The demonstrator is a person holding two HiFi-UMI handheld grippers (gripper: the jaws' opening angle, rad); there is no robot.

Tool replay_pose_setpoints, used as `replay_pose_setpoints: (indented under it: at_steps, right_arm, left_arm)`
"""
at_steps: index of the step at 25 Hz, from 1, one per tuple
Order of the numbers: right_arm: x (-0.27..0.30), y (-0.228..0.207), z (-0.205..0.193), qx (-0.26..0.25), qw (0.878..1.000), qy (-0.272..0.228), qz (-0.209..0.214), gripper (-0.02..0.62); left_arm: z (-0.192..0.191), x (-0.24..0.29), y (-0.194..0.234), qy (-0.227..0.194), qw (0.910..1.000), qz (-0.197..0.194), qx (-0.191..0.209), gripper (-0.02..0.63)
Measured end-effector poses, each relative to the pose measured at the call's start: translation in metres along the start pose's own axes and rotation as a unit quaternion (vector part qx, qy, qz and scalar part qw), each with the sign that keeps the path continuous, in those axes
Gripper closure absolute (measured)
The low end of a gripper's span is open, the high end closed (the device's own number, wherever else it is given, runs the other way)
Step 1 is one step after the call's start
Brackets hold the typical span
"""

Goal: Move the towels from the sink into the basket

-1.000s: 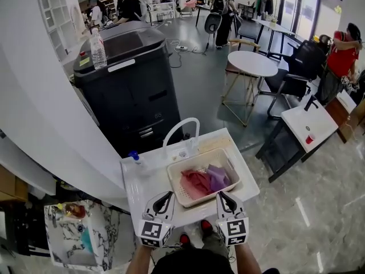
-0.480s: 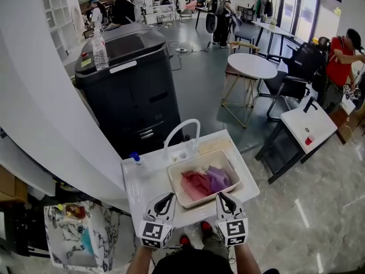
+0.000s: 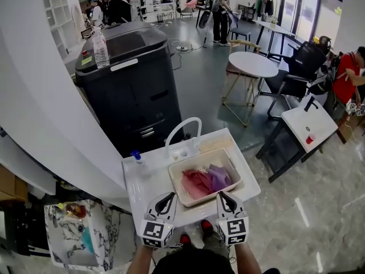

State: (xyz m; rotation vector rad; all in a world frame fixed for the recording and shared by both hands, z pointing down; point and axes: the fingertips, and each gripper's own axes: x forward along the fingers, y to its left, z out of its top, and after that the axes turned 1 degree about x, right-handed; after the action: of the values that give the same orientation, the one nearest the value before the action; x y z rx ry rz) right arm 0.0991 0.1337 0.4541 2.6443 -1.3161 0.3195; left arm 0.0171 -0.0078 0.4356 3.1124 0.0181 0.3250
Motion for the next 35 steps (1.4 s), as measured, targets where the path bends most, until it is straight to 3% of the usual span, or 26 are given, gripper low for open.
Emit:
replay_pose_setpoints:
  at_steps: [35]
  right_arm:
    - [0.006,0.011,-0.002,0.003,1.0,0.001,0.008,0.555]
  left_arm:
    - [-0.01,-0.006,0.007,0.007,1.0,0.001,-0.005,0.589]
